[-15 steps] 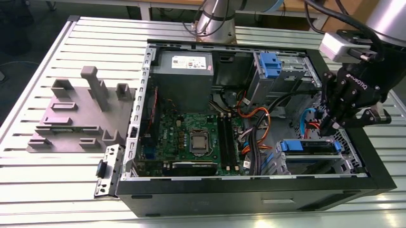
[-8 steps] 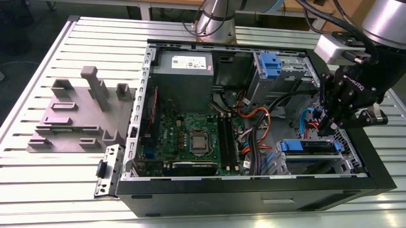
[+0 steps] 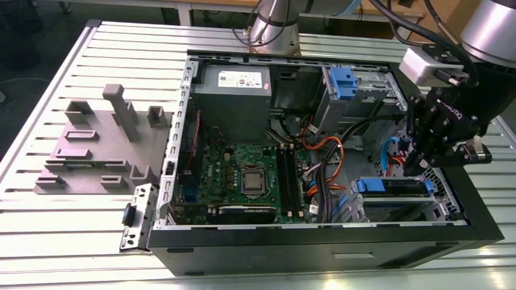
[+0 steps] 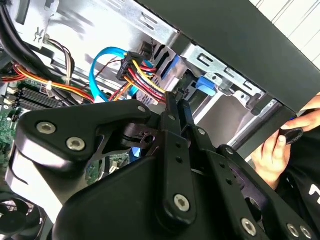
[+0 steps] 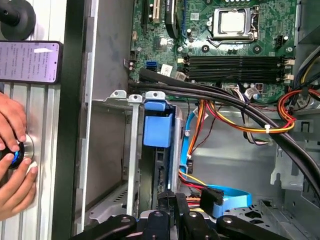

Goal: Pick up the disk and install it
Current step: 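Insert the first disk wire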

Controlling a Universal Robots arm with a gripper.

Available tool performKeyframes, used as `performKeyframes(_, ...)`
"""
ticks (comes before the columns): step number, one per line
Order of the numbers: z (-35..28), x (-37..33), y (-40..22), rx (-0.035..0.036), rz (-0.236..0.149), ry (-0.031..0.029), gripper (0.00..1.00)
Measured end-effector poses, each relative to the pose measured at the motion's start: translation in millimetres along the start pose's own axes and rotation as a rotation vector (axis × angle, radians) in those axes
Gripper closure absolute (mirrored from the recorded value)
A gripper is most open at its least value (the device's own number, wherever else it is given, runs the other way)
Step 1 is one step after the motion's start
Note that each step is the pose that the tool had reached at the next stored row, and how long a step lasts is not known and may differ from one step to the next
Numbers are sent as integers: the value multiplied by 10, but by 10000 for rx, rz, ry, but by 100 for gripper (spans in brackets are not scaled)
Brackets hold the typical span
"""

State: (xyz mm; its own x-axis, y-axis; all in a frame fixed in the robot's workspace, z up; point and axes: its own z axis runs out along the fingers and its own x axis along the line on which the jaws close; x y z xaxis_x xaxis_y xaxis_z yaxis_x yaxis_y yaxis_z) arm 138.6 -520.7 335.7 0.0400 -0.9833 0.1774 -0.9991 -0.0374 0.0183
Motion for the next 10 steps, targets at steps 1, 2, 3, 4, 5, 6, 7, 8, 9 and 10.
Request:
performKeyframes(1,5,19,3,8,2,-31,83)
performKeyframes(2,9,35,7,20,4,-74,83)
performKeyframes(3,12,46,13,38,6,-137,83)
performKeyframes(4,14,55,21,62,8,-210,83)
performKeyframes(5,16,62,31,90,12,-277,83)
performKeyframes(6,19,71,39,110,14,-353,83)
performKeyframes(7,22,81,42,121,15,-412,83)
performKeyframes(8,26,92,44,127,15,-457,83)
performKeyframes(9,30,100,44,128,17,-473,83)
performKeyframes(10,32,106,44,127,32,-475,83)
